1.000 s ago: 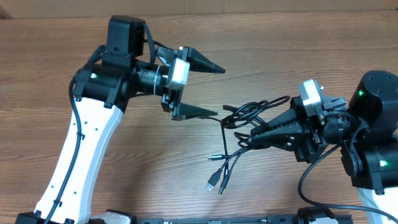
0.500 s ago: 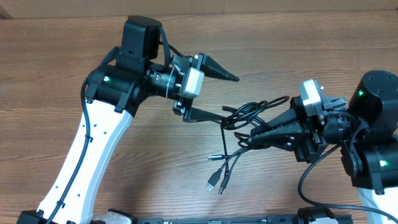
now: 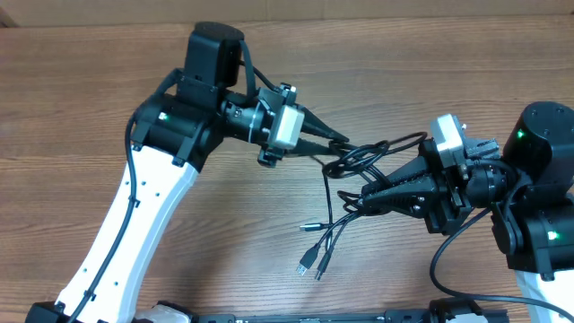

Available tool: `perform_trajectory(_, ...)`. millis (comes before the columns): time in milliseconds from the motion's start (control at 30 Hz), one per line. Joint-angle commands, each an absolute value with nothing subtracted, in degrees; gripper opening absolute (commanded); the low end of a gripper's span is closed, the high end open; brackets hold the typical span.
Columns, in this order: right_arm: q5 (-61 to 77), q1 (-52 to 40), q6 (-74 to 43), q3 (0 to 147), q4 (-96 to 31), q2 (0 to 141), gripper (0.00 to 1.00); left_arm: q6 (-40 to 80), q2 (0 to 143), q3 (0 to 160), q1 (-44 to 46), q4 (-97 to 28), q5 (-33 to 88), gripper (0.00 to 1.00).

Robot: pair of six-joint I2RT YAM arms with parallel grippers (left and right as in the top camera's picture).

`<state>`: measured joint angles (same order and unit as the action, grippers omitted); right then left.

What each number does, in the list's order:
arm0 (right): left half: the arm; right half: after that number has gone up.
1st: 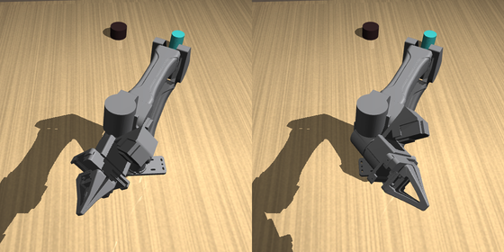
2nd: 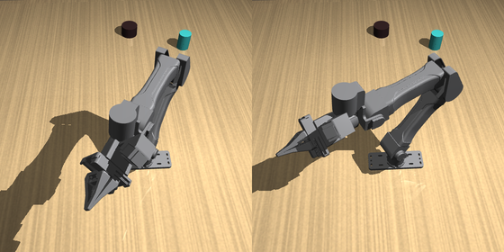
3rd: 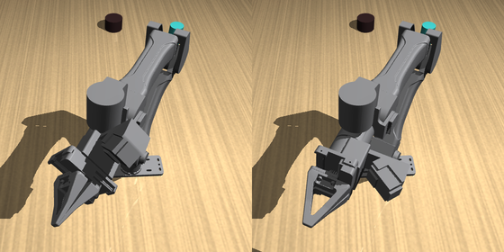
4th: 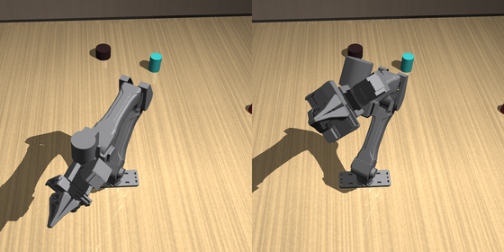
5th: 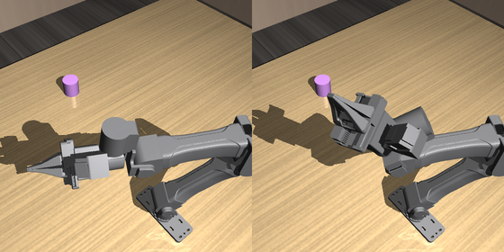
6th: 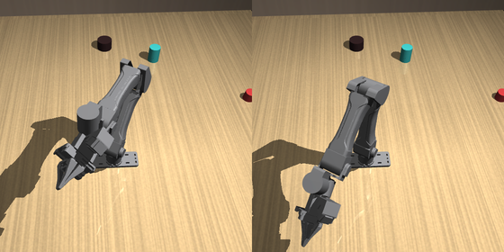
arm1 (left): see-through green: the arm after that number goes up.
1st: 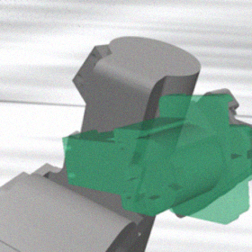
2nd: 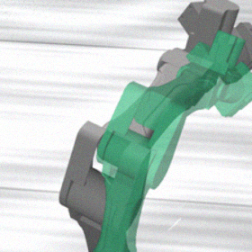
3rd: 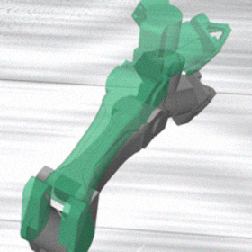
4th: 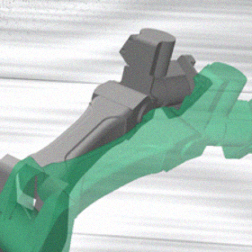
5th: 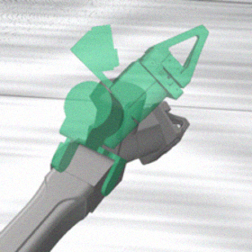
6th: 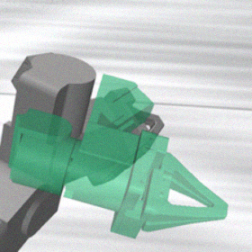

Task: Untangle cables
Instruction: 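Close the left gripper on a strand beside the right gripper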

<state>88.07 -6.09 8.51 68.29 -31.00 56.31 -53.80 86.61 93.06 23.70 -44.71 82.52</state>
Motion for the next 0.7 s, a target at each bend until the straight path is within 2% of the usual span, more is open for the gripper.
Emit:
perform_trajectory(0, 89.91, -6.42, 7.92, 69.08, -30.7, 55.99, 0.04, -55.75, 86.61, 93.91, 25.74, -44.69, 83.81, 0.21)
perform_trajectory(133, 89.91, -6.42, 7.53, 69.08, -30.7, 55.99, 0.04, -55.75, 86.61, 93.91, 26.44, -44.71, 83.48, 0.21)
perform_trajectory(267, 89.91, -6.42, 7.51, 69.08, -30.7, 55.99, 0.04, -55.7, 86.59, 93.91, 26.24, -44.73, 83.4, 0.04)
perform_trajectory(367, 89.91, -6.42, 7.51, 69.08, -30.7, 55.99, 0.04, -55.7, 86.59, 93.91, 26.22, -44.75, 83.42, 0.04)
perform_trajectory(500, 89.84, -6.35, 7.49, 69.08, -30.72, 56.01, 0.17, -55.46, 86.59, 93.91, 25.41, -44.73, 83.09, 0.04)
perform_trajectory(567, 88.47, -6.35, 6.24, 69.08, -30.85, 56.05, 0.33, -54.37, 86.59, 93.91, 24.21, -44.73, 82.39, 0.04)
perform_trajectory(633, 83.29, -6.35, 2.09, 69.08, -31.46, 56.12, 0.6, -52.53, 86.59, 93.91, 22.48, -44.69, 81.19, 0.04)
perform_trajectory(667, 80.16, -6.35, -0.03, 69.08, -31.99, 56.16, 0.69, -51.7, 86.59, 93.91, 21.69, -44.66, 80.73, 0.04)
